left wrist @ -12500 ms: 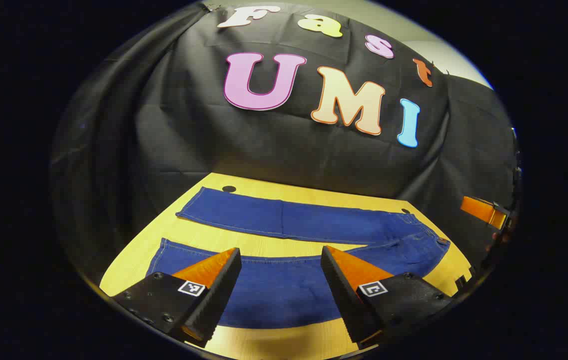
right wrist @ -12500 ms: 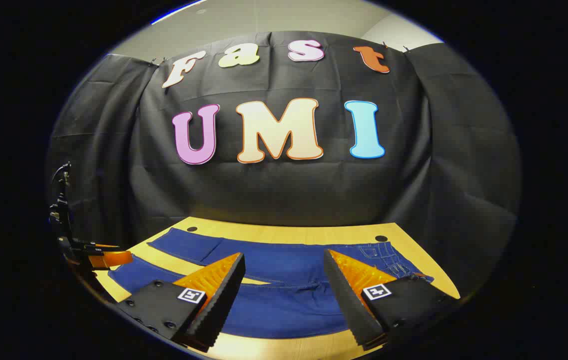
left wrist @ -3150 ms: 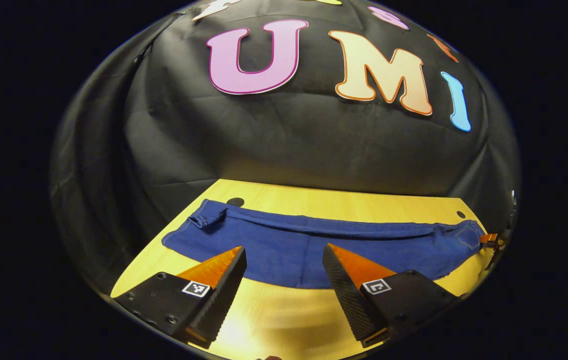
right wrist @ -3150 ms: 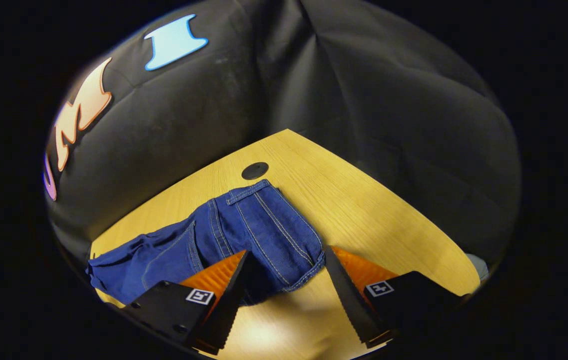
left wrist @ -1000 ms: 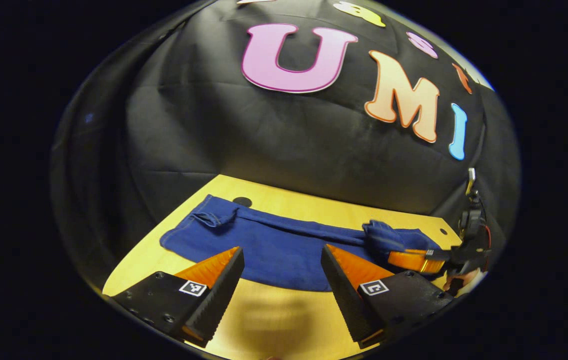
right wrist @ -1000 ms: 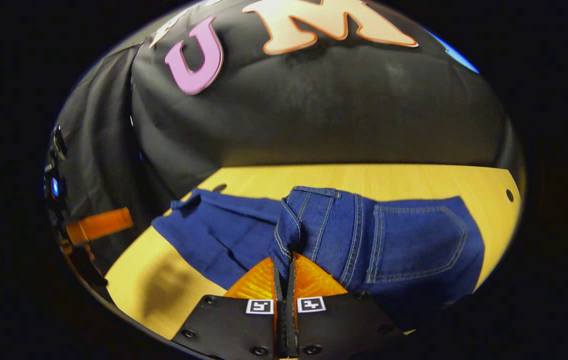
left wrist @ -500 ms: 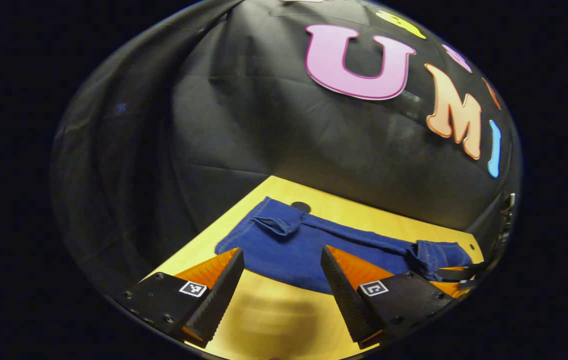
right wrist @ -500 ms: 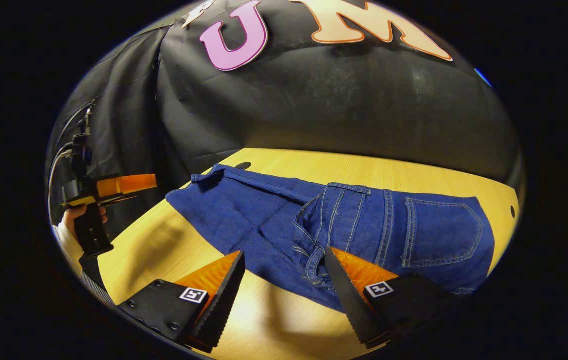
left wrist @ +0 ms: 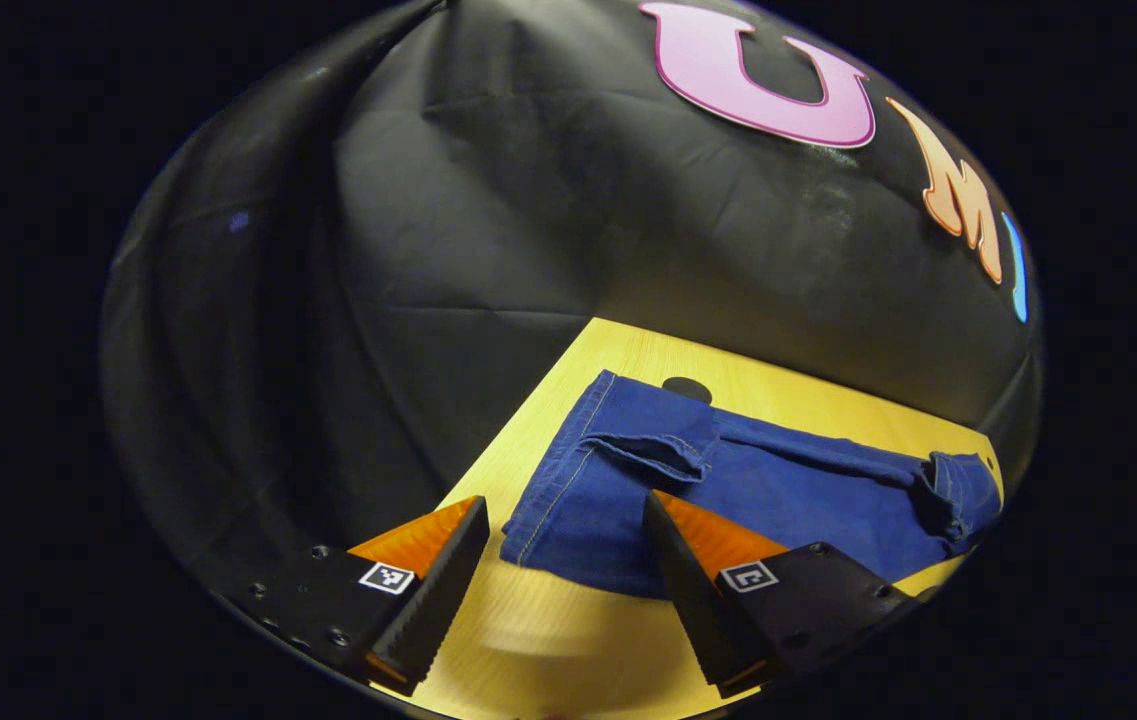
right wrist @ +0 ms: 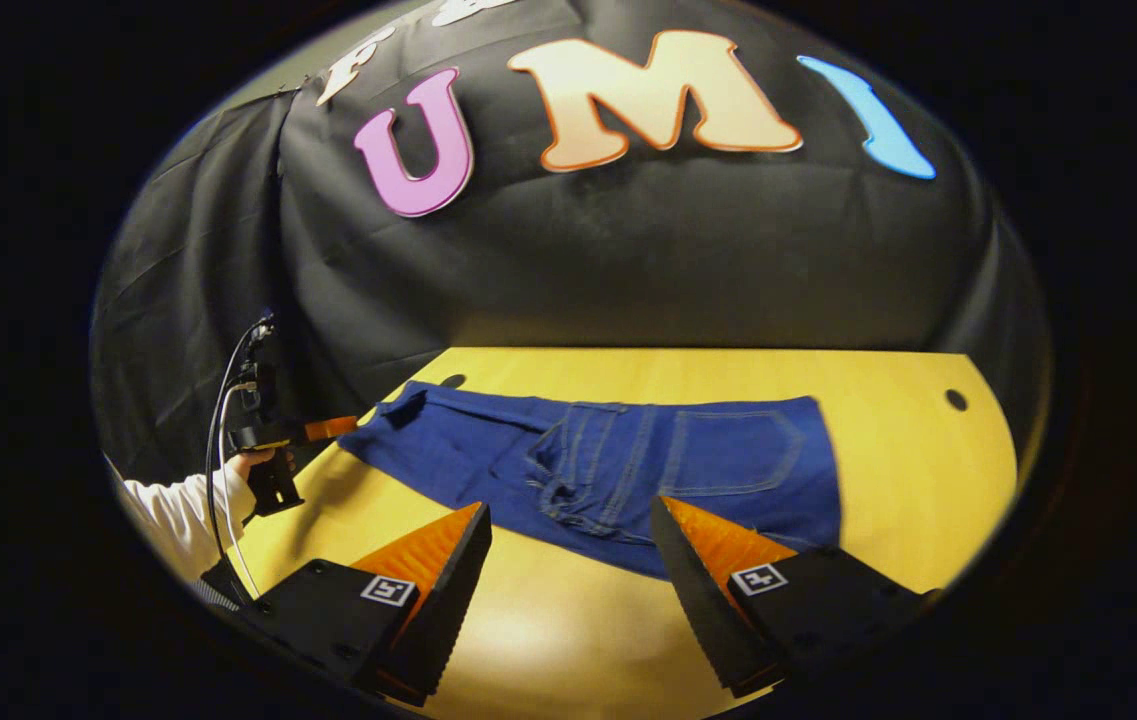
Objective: Grasp the waist and the cuffs of the jeans and fold them to make the two legs overlap; first hold the waist and fold one-third of the jeans toward the cuffs, then hold the cuffs and fold the remaining one-third in the same direction to finish folding.
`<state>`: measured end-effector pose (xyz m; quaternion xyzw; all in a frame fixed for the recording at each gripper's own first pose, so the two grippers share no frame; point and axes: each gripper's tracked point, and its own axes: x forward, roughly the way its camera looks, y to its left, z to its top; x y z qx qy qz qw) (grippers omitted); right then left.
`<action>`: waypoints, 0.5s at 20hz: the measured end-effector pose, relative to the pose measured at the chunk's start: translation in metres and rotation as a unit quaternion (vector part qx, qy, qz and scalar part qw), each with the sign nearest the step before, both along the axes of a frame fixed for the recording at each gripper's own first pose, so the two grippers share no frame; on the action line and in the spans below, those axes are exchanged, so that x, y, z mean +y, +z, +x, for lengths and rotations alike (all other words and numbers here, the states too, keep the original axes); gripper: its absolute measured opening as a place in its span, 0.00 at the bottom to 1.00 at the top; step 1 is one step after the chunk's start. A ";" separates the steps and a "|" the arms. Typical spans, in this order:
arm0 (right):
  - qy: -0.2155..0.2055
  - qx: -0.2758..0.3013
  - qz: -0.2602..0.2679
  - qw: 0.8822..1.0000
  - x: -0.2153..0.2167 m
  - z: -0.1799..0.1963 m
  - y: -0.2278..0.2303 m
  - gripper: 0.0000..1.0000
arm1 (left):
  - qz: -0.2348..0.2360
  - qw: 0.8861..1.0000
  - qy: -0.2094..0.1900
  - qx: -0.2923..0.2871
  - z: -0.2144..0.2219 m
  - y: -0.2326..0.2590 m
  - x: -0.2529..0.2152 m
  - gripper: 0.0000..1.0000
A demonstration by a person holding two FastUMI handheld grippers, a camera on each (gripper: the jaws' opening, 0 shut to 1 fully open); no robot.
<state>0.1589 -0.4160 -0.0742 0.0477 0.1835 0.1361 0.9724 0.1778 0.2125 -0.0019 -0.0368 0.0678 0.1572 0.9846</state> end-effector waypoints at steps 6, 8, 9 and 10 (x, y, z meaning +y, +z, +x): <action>-0.105 0.012 -0.023 0.994 -0.086 -0.017 0.004 0.94 | 0.036 0.998 -0.019 0.039 0.001 -0.007 -0.001 0.94; -0.122 0.019 -0.030 0.992 -0.102 -0.024 0.001 0.95 | 0.045 0.997 -0.021 0.056 0.002 -0.014 0.000 0.94; -0.128 0.023 -0.026 0.991 -0.107 -0.028 0.002 0.98 | 0.047 0.997 -0.022 0.064 0.002 -0.017 0.000 0.95; -0.132 0.028 -0.021 0.991 -0.109 -0.031 0.001 0.99 | 0.052 0.997 -0.024 0.061 0.001 -0.013 0.000 0.95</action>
